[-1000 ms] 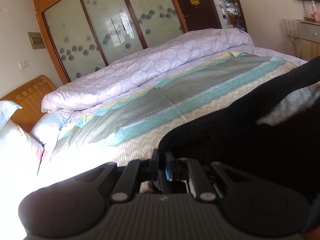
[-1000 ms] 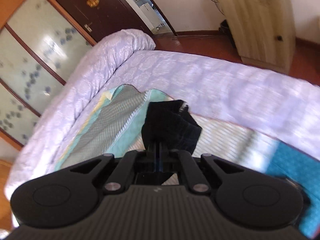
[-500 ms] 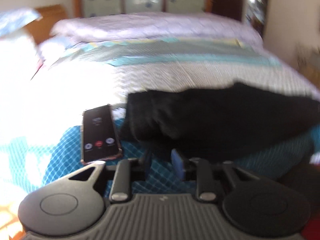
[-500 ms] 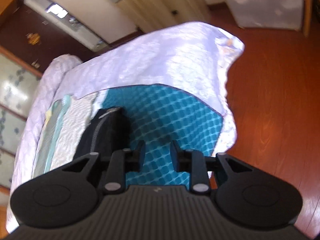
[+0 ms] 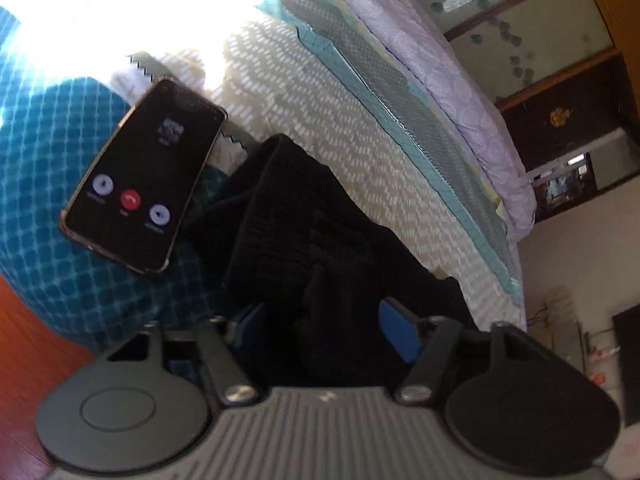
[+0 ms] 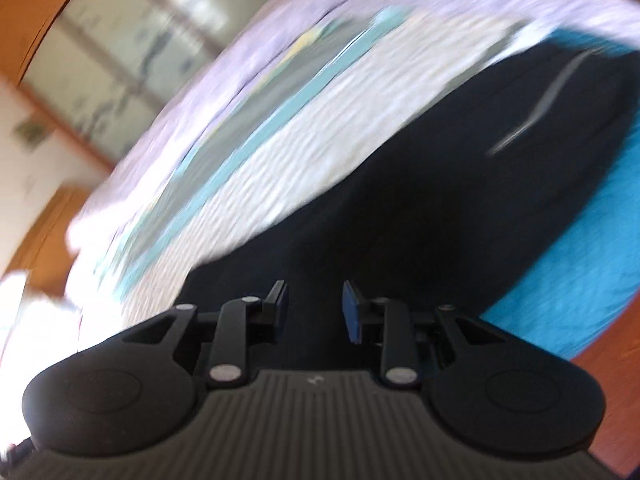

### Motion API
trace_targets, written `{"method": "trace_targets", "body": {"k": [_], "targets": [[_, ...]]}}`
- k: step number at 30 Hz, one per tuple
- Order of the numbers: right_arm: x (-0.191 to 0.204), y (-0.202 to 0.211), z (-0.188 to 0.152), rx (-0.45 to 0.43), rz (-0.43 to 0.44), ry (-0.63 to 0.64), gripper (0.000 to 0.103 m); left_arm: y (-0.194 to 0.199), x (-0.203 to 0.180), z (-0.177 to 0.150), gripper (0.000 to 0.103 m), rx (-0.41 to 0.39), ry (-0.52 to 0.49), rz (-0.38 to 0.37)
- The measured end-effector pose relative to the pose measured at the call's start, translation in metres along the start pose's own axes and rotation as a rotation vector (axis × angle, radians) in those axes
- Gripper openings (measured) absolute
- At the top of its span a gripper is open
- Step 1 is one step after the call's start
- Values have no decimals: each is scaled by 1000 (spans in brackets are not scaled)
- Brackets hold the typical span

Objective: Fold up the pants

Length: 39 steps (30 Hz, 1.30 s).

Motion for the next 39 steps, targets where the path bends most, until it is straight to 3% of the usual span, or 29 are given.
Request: {"method": "trace_targets", "body": {"k": [1,3,6,7,9,11,12,14,17,19,22,25,28,30,31,35,39], "targets": [[8,-13,-11,39,2,22,33,-7,-2,1,13,-1,-13,11],[16,-35,-26,111,-27,50,33,-1,-10,10,12,-93,-91,53],[25,-41,-25,127,-50,103,33,35,-34,13,12,-288,-348,108],[25,-40,-22,133,-45,107,33,41,-35,10,12,-307,-417,154],[22,-42,-24,144,-41,90,32,25,-18,1,13,-236,-433,250],[17,-41,-23,137,-31,69,32,-7,10,-13,24,-120,-424,352],[17,-41,-22,136,-30,62,32,-11,18,-22,26,-99,-405,360],[22,-37,-21,130,-28,81,33,3,11,-25,28,-134,-411,344],[46,-24,-17,95,55,143,34,45,-4,-15,39,-251,-431,328],[61,-24,-14,93,112,170,34,69,-10,-5,39,-332,-408,313],[72,-43,-25,158,157,188,34,78,-18,10,37,-358,-333,274],[57,-71,-58,283,146,133,31,52,-42,8,37,-311,-362,258],[52,-57,-43,222,200,85,30,6,-51,-9,37,-223,-435,321],[42,-26,-11,101,241,60,30,-34,-33,-22,37,-128,-460,407],[30,-7,9,34,228,50,31,-41,-28,-25,36,-123,-455,408],[-63,80,81,-224,11,-7,36,-23,-30,-27,35,-124,-419,393],[-158,153,121,-410,-189,-114,45,6,-46,-24,37,-162,-369,330]]}}
Point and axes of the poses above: each gripper's, at about its wrist camera, not at the fingertips, and y roughly against the way its jaws point, x to its left, z to its top, the point moved 10 cm from there along -y, roughly the way its jaws point, and after that the axes turned 8 degrees about z, right-handed, at the moved point
